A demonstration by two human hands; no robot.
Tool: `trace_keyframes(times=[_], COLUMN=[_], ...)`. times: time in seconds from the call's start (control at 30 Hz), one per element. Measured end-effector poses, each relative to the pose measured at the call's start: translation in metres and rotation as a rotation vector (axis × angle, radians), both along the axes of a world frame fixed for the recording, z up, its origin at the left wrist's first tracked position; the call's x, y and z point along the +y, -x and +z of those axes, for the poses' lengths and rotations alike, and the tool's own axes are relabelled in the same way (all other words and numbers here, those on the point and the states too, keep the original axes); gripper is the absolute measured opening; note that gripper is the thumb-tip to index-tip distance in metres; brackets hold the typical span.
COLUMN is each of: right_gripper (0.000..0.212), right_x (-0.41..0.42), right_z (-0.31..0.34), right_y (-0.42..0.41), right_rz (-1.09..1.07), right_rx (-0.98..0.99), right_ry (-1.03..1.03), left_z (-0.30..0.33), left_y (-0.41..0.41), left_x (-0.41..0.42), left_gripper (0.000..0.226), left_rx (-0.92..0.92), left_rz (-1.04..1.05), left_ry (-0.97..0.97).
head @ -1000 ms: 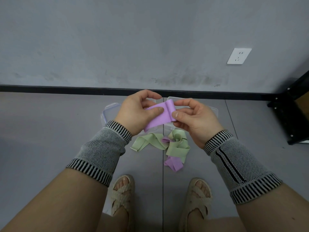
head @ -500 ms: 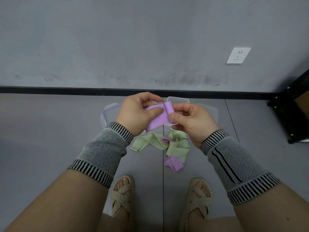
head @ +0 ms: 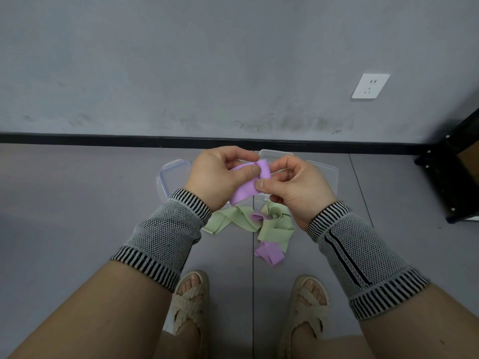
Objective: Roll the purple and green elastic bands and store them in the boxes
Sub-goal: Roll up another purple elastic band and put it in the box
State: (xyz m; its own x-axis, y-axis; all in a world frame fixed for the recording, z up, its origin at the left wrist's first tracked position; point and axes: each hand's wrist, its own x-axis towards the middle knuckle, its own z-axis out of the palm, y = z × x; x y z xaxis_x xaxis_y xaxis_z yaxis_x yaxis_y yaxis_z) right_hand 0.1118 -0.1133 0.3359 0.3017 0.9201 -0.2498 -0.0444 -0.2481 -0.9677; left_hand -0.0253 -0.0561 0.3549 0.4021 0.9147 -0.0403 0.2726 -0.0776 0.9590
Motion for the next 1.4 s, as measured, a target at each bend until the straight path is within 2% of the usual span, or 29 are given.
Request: trace_keyframes(times=[0.2,0.37,0.53,0.67,1.0,1.13,1.4], right_gripper=[0.026,0.022,0.023,0.025,0.035,0.036,0.028], right_x=[-0.003,-0.005,-0.004,-0.003,0.000,0.001,0.002], right_z=[0.001,0.005,0.004,0.004,0.000,-0.002,0.000], right_y=[0.000,-0.005,-0.007,-0.010,-0.019,-0.020,-0.019], right_rz=[0.022,0.106,0.059,0.025,-0.062,-0.089,-0.073], right_rx=[-0.067,0.044,0.036,0.106,0.216,0.234,0.271], right_ry=[-0.026,-0.067,-0.073,-0.062,-0.070,-0.076,-0.051], left_z=[0.000,-0.001,-0.002,-0.003,-0.001,0.000,-0.004], left_y=[-0.001,0.001,0.001,0.005,0.008,0.007,0.003], left_x=[0.001,0.001,0.002,0.006,0.010,0.010,0.011], left_gripper=[0.010,0.007,0.016,0.027,0.033,0.023,0.013], left_rx=[-0.004,0.017,-0.004,0.006,-0.206,-0.268,-0.251], left_rz=[0.028,0.020,-0.018,-0.013,0.073,0.129,0.208], left_ry=[-0.002,0.008,0.051,0.094,0.332,0.405,0.342])
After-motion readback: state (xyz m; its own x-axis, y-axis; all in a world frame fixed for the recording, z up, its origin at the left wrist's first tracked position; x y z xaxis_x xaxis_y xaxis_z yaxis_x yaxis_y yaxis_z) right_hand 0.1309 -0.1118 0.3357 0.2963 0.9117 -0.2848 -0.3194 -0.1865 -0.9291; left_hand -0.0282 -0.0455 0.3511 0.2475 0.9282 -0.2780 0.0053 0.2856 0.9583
